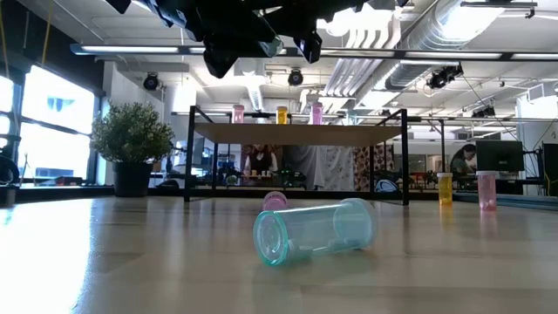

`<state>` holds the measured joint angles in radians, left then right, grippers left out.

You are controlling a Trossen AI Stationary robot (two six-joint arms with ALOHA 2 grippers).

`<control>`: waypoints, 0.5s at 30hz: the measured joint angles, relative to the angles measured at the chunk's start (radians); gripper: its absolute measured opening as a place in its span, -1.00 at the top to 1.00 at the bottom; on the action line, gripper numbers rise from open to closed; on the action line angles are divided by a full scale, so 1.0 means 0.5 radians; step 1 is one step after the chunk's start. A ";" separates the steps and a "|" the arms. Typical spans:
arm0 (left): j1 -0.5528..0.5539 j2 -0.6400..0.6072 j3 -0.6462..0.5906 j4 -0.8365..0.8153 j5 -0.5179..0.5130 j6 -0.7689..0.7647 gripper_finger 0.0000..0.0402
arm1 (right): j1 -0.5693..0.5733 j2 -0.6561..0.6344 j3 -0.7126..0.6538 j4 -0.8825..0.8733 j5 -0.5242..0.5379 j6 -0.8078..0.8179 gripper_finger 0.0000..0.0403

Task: Pick and place medicine bottles onto shelf by color
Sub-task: Put the left blue pill bottle on the shelf aligned with the other blue pill bottle

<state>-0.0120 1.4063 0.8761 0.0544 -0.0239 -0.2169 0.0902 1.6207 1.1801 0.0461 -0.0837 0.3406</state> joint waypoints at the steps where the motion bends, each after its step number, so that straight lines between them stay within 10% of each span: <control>1: 0.000 0.000 0.000 0.001 -0.001 0.000 0.52 | 0.000 0.000 0.000 0.000 0.009 -0.001 0.49; 15: 0.002 0.000 0.000 -0.007 0.024 0.001 0.16 | -0.001 0.000 0.000 -0.009 0.059 0.014 0.50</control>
<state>-0.0113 1.4063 0.8761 0.0509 -0.0117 -0.2165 0.0898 1.6207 1.1801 0.0414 -0.0540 0.3473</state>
